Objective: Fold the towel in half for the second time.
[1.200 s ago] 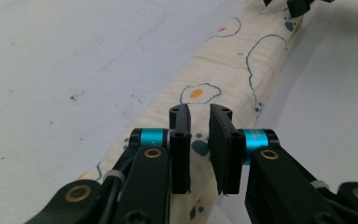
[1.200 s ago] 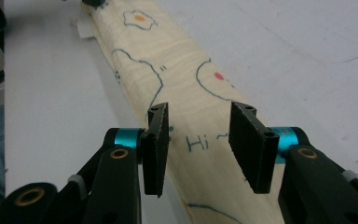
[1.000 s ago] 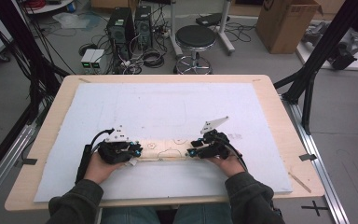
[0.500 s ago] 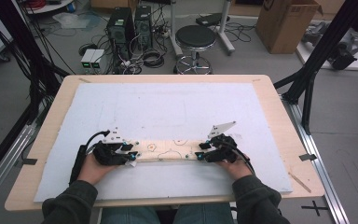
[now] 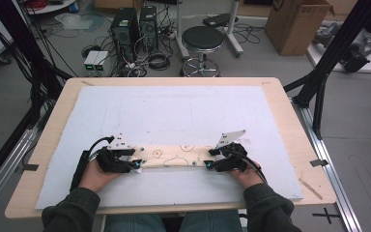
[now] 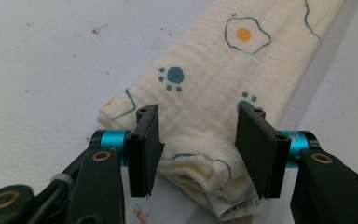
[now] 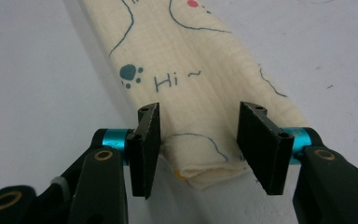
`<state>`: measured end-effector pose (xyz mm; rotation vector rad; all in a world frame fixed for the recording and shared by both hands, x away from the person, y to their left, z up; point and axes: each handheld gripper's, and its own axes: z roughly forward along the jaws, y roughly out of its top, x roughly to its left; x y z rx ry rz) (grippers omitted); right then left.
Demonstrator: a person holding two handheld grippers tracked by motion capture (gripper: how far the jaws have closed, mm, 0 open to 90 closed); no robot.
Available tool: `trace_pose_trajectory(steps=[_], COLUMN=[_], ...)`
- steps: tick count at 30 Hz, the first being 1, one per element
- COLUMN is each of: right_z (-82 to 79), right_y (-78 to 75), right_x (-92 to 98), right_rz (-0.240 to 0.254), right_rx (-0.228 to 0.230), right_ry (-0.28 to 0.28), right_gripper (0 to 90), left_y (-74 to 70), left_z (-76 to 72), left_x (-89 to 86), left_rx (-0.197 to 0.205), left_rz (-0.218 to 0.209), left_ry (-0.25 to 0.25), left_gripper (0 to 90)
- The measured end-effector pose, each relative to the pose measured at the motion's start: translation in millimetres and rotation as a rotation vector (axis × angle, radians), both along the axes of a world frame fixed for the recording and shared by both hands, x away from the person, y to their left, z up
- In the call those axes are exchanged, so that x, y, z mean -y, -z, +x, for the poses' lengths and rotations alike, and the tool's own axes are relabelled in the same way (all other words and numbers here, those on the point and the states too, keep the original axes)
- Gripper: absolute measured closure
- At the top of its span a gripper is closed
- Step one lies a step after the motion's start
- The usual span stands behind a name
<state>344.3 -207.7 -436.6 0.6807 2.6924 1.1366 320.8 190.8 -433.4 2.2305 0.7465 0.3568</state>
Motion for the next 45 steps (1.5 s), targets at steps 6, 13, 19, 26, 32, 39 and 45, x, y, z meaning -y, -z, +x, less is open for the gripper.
trace_pose_trajectory(steps=[6, 13, 19, 26, 32, 39, 45], right_z=[-4.4, -3.8, -0.1, 7.5, 6.2, 5.6, 7.1], right_y=[2.0, 2.6, -2.8, -3.5, 2.2, 1.3, -14.8], right_x=[-1.6, -0.5, 5.2, 12.8, 7.9, 9.0, 19.9], right_rz=[-0.021, -0.005, 0.074, 0.099, 0.025, 0.045, 0.143], right_rx=[0.045, 0.042, 0.041, 0.028, 0.032, 0.022, 0.018], right_ry=[-0.01, -0.006, -0.015, 0.012, 0.003, 0.015, 0.06], right_gripper=[48.8, 48.2, 45.3, 44.3, 43.3, 41.1, 38.3], left_y=[1.4, 1.6, -8.0, -10.5, 0.8, -2.0, -19.4], left_z=[-0.8, -1.2, -3.9, -2.3, 4.3, 3.2, 2.1], left_x=[0.4, 1.0, -3.5, -13.5, -9.0, -11.0, -21.2], left_rx=[0.012, 0.016, 0.039, 0.035, -0.022, -0.02, 0.011], left_rz=[0.007, 0.007, -0.049, -0.083, -0.013, -0.035, -0.152], left_ry=[0.001, -0.001, 0.007, -0.018, -0.008, -0.007, -0.033], left_gripper=[49.6, 49.4, 49.3, 49.1, 45.0, 44.4, 43.2])
